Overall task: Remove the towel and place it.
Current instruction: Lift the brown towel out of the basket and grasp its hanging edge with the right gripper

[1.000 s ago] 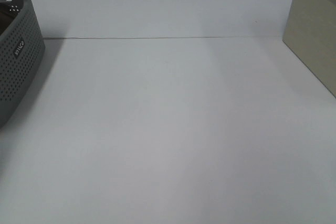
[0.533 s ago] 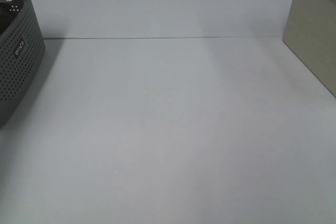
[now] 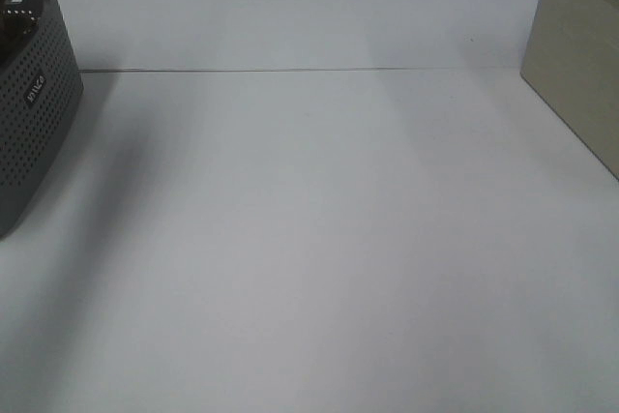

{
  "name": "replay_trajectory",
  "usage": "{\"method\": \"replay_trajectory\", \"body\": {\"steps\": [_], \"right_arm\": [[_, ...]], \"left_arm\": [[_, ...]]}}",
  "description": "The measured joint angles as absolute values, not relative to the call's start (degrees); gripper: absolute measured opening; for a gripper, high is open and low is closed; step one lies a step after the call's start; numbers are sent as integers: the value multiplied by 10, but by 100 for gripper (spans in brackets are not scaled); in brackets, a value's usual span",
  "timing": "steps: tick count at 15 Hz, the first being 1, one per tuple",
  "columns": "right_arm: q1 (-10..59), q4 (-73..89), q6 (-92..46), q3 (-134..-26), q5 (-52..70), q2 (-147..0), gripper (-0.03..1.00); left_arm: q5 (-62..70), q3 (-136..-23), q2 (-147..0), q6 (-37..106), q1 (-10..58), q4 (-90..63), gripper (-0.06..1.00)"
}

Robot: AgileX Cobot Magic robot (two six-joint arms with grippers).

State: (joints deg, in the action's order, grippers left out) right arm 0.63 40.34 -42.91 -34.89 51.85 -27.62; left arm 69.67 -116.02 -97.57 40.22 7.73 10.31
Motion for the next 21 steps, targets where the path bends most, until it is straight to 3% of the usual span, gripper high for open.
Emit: {"method": "replay_trajectory", "body": {"steps": [5, 9, 13, 18, 21], "right_arm": [[6, 684, -757, -363, 516, -453, 99], [6, 784, -906, -422, 583, -600, 99], [6, 838, -965, -491, 658, -745, 99], [108, 976, -1089, -506, 659, -904, 99], [168, 989, -1097, -567, 649, -972, 99]], "left_arm": [[698, -1160, -916, 379, 176, 99, 0], [699, -1160, -910, 363, 244, 82, 0], [701, -1160, -910, 344, 312, 70, 0], [701, -1160, -910, 324, 335, 52, 0], [701, -1160, -910, 319, 335, 49, 0]]}}
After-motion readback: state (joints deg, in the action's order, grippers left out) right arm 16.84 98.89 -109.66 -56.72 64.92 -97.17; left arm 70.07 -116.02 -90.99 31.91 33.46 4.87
